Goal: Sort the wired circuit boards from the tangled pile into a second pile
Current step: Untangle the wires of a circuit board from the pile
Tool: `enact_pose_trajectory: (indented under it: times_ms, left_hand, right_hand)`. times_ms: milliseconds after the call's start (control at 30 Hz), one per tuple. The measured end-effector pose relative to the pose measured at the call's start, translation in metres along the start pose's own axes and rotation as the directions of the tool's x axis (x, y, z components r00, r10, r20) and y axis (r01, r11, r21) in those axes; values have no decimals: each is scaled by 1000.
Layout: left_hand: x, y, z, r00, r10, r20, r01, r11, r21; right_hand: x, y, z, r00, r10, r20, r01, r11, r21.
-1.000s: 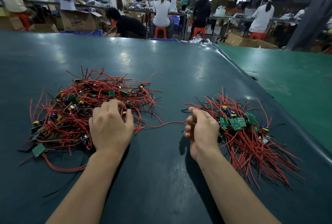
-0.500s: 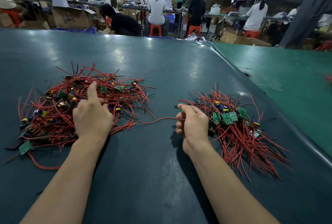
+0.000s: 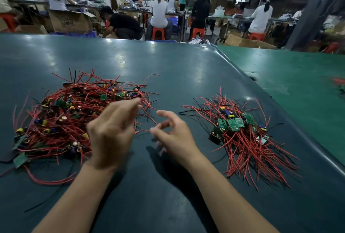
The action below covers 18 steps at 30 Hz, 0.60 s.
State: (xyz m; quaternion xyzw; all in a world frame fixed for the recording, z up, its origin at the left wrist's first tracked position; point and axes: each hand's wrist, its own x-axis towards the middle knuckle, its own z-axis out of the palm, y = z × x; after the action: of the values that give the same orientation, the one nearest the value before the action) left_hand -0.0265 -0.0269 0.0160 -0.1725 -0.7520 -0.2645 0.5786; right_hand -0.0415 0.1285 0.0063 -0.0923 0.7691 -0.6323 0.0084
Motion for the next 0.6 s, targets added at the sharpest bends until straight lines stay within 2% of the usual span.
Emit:
enact_pose_trajectory:
  times_ms: [67, 200, 300, 367, 400, 467, 533, 600]
  left_hand:
    - [-6, 18, 7, 994, 74, 80, -64, 991, -121]
    - [-13, 36, 22, 980, 73, 183, -20, 961, -276]
    - [-12, 36, 25, 977, 121, 173, -66, 953, -296]
    - [-13, 36, 25, 984, 110, 141, -62, 950, -306]
    - [-15, 38, 25, 987, 50, 150, 2, 945, -328]
    - [-19, 38, 24, 960, -139, 242, 221, 908, -355]
    - [-21, 38, 26, 855, -352, 380, 485, 802, -347]
    - [-22, 36, 29, 696, -495, 520, 696, 643, -319]
  right_hand:
    - [-1, 1, 8, 996, -56, 72, 60, 996, -62]
    - [1, 2, 6, 986, -147, -81, 153, 986, 69]
    - [0, -2, -1, 974, -212, -73, 222, 961, 165]
    - [1, -8, -3, 978, -174, -117, 201, 941, 273]
    - [4, -11, -6, 980, -115, -160, 170, 906, 387]
    - [7, -18, -14, 971, -16, -238, 156, 797, 583]
    - [9, -22, -23, 969, 42, -243, 147, 695, 704]
    - [6, -25, -27, 975, 64, -213, 118, 661, 741]
